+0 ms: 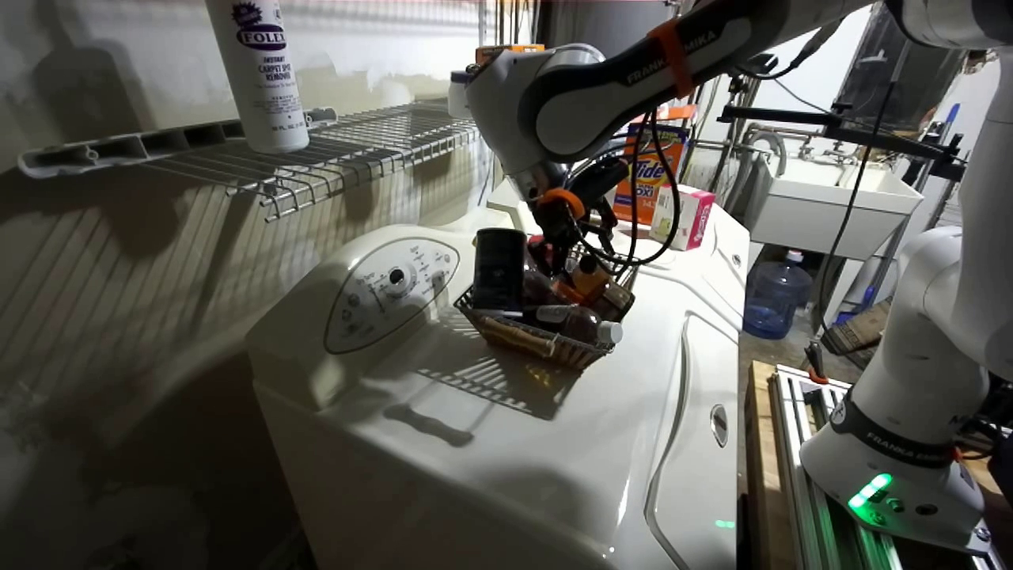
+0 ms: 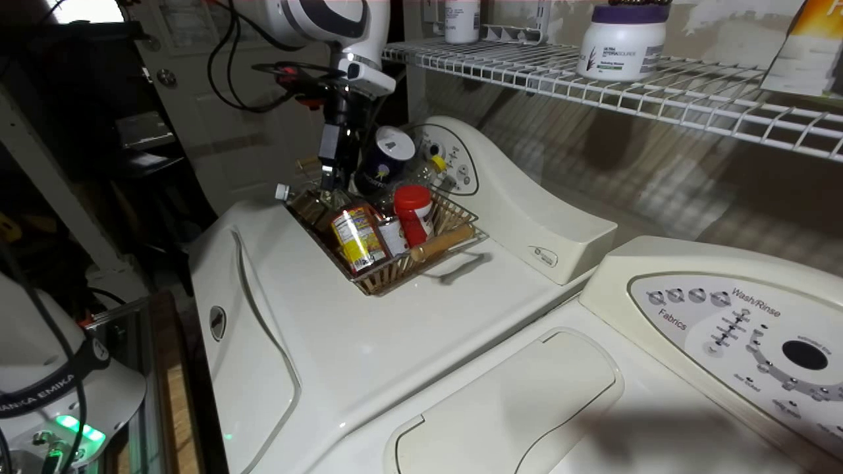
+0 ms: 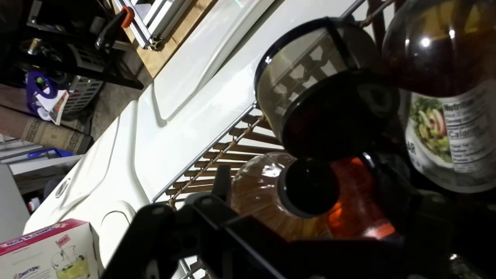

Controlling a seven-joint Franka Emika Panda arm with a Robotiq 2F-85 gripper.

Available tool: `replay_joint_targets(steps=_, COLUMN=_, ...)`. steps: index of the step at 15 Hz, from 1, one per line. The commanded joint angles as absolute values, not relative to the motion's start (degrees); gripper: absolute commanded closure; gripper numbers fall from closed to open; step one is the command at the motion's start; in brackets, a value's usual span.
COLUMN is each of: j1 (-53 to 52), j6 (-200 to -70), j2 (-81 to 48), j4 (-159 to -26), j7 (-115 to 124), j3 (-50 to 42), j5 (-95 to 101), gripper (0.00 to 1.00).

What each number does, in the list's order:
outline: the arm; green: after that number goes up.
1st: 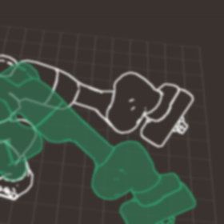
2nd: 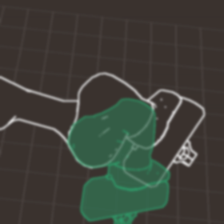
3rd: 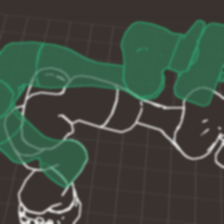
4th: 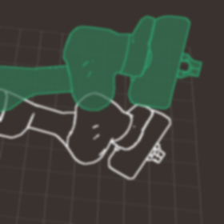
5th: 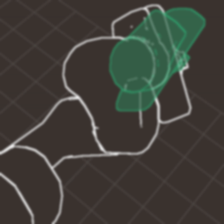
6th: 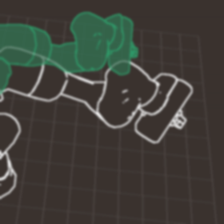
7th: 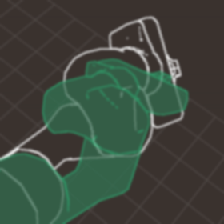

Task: Put the vinegar bottle on the bottom shelf.

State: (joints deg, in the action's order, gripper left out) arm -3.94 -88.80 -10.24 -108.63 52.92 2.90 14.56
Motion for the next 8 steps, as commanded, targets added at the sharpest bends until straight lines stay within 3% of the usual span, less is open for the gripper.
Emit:
replay_joint_targets(steps=1, j1=-4.3, j6=-86.6, j2=-12.7, j4=-106.1, j7=52.8, j3=2.0, j5=12.6, gripper=0.23)
replay_joint_targets(steps=2, j1=-4.3, j6=-86.8, j2=-13.0, j4=-106.0, j7=52.7, j3=1.9, j5=12.7, gripper=0.28)
replay_joint_targets(steps=3, j1=-4.3, j6=-86.7, j2=-13.3, j4=-105.8, j7=52.7, j3=1.8, j5=12.9, gripper=0.47)
replay_joint_targets(steps=4, j1=-4.3, j6=-86.5, j2=-13.5, j4=-105.6, j7=52.7, j3=1.7, j5=12.9, gripper=0.51)
replay_joint_targets(steps=8, j1=-3.9, j6=-84.0, j2=-13.2, j4=-105.2, j7=51.9, j3=1.2, j5=11.9, gripper=0.78)
